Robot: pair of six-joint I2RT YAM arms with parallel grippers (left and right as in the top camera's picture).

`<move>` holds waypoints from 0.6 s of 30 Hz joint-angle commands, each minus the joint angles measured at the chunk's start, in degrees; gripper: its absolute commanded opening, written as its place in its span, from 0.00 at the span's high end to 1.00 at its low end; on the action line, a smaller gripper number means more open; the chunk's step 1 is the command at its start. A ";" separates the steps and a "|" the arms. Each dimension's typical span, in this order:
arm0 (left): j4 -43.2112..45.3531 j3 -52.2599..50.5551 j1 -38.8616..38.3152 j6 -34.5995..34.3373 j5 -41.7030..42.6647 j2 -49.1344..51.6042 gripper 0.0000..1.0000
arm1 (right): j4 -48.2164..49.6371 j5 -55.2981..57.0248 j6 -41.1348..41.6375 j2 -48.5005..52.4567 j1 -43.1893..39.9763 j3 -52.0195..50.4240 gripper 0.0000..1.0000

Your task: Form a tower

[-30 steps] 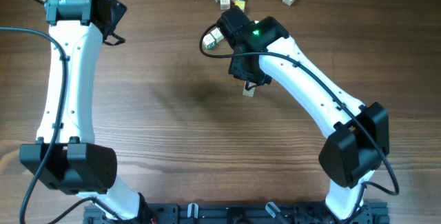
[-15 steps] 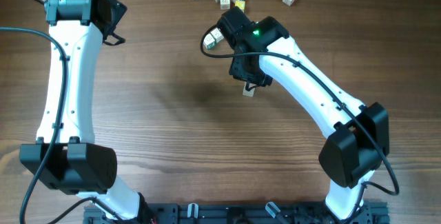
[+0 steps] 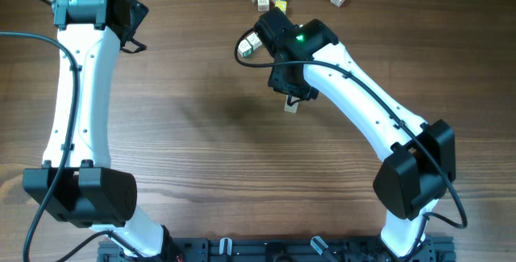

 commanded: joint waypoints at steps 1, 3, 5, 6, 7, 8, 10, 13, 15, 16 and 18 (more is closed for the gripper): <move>0.00 0.22 0.15 0.76 -1.16 0.55 0.00 | 0.07 0.98 0.92 0.48 -0.35 -0.52 0.68; 0.00 0.22 0.15 0.76 -1.16 0.55 0.00 | 0.09 0.98 0.87 0.48 -0.35 -0.52 0.69; 0.00 0.22 0.15 0.76 -1.16 0.55 0.00 | 0.07 0.98 0.87 0.48 -0.35 -0.52 0.68; 0.00 0.22 0.15 0.76 -1.16 0.55 0.00 | 0.07 0.98 0.85 0.48 -0.35 -0.52 0.69; 0.00 0.22 0.15 0.76 -1.16 0.55 0.00 | 0.09 0.98 0.87 0.48 -0.35 -0.52 0.69; 0.00 0.22 0.15 0.76 -1.16 0.55 0.00 | 0.11 0.98 0.85 0.48 -0.35 -0.52 0.69; 0.00 0.22 0.15 0.76 -1.16 0.55 0.00 | 0.28 0.98 0.87 0.48 -0.35 -0.52 0.69; 0.00 0.22 0.15 0.76 -1.16 0.55 0.00 | 0.37 0.96 0.90 0.48 -0.35 -0.52 0.69; 0.00 0.22 0.15 0.76 -1.16 0.55 0.00 | 0.48 0.90 0.85 0.48 -0.35 -0.50 0.70; 0.00 0.22 0.15 0.76 -1.16 0.55 0.00 | 0.50 0.72 0.87 0.48 -0.35 -0.50 0.69; 0.00 0.22 0.15 0.76 -1.16 0.55 0.00 | 0.48 0.17 0.83 0.48 -0.35 -0.50 0.69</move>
